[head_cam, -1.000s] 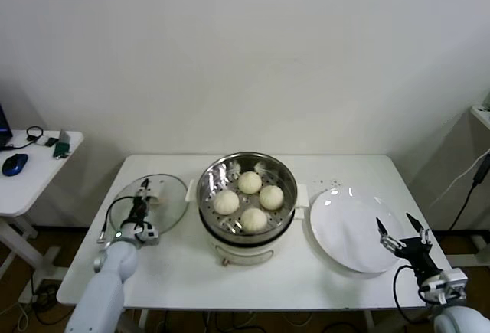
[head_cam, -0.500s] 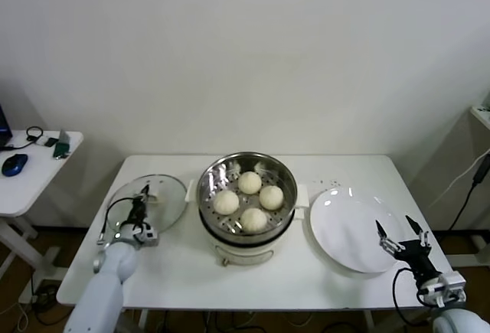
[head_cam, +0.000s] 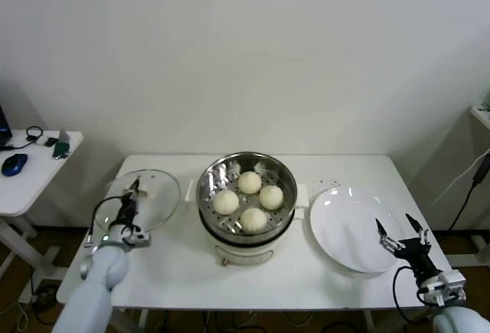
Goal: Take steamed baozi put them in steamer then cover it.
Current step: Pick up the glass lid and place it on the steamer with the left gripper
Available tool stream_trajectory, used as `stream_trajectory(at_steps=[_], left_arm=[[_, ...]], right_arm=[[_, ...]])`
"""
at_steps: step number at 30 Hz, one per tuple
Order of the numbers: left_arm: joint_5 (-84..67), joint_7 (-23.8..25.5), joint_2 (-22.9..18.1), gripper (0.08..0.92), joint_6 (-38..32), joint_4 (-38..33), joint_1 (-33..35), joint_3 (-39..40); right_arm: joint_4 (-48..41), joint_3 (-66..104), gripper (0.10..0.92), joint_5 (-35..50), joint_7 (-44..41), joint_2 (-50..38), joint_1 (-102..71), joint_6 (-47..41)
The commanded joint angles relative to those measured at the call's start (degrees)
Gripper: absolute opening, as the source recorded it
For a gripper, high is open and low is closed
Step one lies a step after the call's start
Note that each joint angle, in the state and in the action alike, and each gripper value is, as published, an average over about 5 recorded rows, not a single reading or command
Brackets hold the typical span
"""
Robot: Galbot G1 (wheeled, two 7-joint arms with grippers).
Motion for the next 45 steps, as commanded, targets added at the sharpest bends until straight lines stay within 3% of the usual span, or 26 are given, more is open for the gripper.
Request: stream_trajectory(at_steps=[1,7,15,21,27,36,40,45], left_arm=[[-2.9,-0.5,2.9,0.15,7.4,-19.9,11.1,-2.6],[-2.0,-0.9,5.0,0.15,17.6,-33.0,18.2,-3.5],[-2.4,4.2,8.3,0.15,23.8,-46.6,23.4,-3.1],[-2.8,5.1,12.0,0.15,27.4,-52.1,22.2,1.9],[-1.0,6.9,13.8,0.15,31.0,-54.1,18.9,12.8],[5.7,16.8,5.1,0.15,36.4,-49.9,6.5,29.4],[10.1,22.3,0.1,0.15,37.4,-47.6,3.0,33.2],[11.9,25.4,-5.1,0.15,38.6,-43.0,0.0,34.9]], right_arm=[[-0.2,-0.1,0.823,-0.2,-0.1,-0.1,0.3,0.2],[-0.8,-0.3,0.823,-0.6,-0.4,-0.6,0.9,0.3],[-2.1,-1.0,0.823,-0.7,-0.6,-0.7,2.1,0.4],[-3.3,-2.9,0.823,-1.3,-0.7,-0.7,4.0,0.6],[-4.4,-5.3,0.823,-1.4,-0.5,-1.3,6.6,0.2],[-6.8,-8.5,0.823,-2.1,-0.2,-1.6,10.9,-0.2],[-8.4,-9.6,0.823,-2.9,-0.1,-2.1,13.0,-0.2],[-9.6,-10.3,0.823,-3.3,0.0,-2.6,14.4,-0.3]])
